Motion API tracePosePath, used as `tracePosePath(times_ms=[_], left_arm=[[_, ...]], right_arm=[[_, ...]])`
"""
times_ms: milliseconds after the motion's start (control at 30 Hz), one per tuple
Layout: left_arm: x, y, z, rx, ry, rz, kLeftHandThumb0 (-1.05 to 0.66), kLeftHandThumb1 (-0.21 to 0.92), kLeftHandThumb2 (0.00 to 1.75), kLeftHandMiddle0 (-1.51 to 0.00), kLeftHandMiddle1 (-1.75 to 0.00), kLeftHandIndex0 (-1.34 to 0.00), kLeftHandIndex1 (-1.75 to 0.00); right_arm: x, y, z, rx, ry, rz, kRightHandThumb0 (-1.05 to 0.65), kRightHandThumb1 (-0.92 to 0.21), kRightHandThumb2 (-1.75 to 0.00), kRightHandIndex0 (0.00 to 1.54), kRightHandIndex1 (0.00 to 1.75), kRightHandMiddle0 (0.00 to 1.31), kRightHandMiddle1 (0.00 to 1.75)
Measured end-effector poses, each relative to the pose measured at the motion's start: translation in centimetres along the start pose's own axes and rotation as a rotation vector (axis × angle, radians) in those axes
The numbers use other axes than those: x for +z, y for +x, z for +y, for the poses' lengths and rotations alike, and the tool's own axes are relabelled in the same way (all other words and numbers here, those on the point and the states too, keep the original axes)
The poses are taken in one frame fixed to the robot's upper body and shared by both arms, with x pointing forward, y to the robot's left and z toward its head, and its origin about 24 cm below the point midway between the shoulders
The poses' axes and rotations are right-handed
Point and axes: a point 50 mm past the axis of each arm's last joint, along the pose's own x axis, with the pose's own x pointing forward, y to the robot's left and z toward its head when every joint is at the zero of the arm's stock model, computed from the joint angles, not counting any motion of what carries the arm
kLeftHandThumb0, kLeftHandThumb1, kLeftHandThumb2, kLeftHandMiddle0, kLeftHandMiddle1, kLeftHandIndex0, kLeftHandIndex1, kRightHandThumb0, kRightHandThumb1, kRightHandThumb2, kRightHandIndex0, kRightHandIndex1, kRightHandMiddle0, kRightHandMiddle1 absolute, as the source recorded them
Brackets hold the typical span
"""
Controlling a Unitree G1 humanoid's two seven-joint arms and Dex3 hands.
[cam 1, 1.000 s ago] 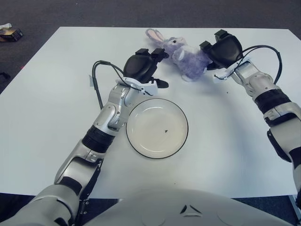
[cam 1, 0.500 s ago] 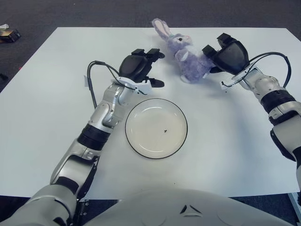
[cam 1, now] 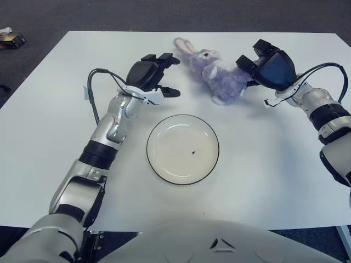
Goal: Put the doll into the plate.
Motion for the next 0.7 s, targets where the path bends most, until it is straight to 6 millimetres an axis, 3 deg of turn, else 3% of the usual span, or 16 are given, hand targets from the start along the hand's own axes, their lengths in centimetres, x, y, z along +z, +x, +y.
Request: tracePosePath(times_ms=[33,233,500,700], left_arm=[[0.0,0.0,0.0,-0.002,-0.004,0.001,-0.51,0.92,0.17,-0.45,-0.59,-0.34,-0.69],[-0.3,-0.1,0.1,-0.014,-0.014,0.007,-0.51,0.92,0.17,-0.48,-0.50,-0.34,-0.67],[-0.3,-0.1,0.1,-0.022,-0.019,0.009,-0.50,0.92,0.17,-0.49,-0.46,-0.34,-0.67],[-0.4,-0.1,0.1,-0.032,-0.034,0.009,-0.50,0.92,0.15,-0.48,-0.43,-0.34,-0.65]], right_arm=[[-0.1,-0.1,-0.1,-0.010,-0.003,-0.008,-0.10,-0.44,-1.10,0.60,1.60,0.46,1.70],[-0.2,-0.5,-0.5,-0.092,-0.010,-0.046,-0.01,-0.40,-1.15,0.53,1.63,0.50,1.66],[-0.2,0.1,-0.8,-0.144,-0.033,-0.064,0.00,-0.40,-1.12,0.54,1.59,0.52,1.62],[-0.3,0.7,-1.5,-0.198,-0.045,-0.100,0.00,-0.48,-0.94,0.56,1.47,0.55,1.51]])
